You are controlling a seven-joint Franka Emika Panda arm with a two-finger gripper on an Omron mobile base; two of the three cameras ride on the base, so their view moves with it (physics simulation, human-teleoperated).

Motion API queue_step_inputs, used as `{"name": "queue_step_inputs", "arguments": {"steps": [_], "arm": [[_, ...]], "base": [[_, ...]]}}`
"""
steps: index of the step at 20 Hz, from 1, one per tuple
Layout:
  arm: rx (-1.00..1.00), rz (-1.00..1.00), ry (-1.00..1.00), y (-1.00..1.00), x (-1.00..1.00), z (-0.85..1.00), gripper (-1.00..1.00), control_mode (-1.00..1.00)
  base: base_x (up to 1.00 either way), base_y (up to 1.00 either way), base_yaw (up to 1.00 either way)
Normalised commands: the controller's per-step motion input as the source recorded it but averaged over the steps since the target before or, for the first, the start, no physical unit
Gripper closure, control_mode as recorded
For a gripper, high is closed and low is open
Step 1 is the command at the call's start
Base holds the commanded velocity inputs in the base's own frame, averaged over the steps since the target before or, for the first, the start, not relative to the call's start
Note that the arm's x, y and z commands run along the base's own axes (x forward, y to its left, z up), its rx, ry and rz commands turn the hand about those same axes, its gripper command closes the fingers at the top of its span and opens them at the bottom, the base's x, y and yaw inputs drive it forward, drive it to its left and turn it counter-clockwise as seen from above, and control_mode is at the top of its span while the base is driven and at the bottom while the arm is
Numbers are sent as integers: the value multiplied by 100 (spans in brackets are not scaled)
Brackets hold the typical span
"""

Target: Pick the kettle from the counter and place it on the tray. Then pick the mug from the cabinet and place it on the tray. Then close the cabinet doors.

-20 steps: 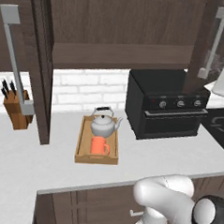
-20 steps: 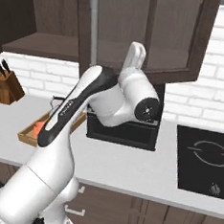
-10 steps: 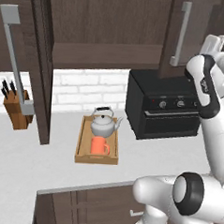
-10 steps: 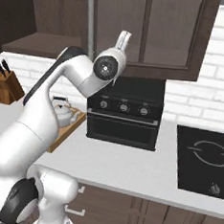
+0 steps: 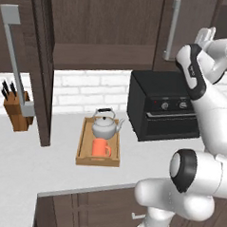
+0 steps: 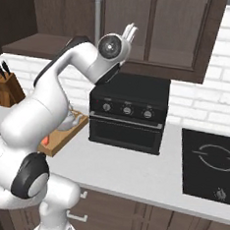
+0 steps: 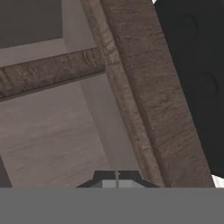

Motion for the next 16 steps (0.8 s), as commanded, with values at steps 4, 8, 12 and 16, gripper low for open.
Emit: {"name": "queue_step_inputs", "arguments": {"steps": [4,8,12,16], "arm": [[12,0,7,4,100,-23,100,-100],[14,0,-16,12,39,-39,100,-100],[11,0,-27,8,-6,-6,100,-100],[-6,0,-2,8,-86,19,100,-100]], "base": [[0,0,0],[0,0,0],[0,0,0],[0,0,0]]}}
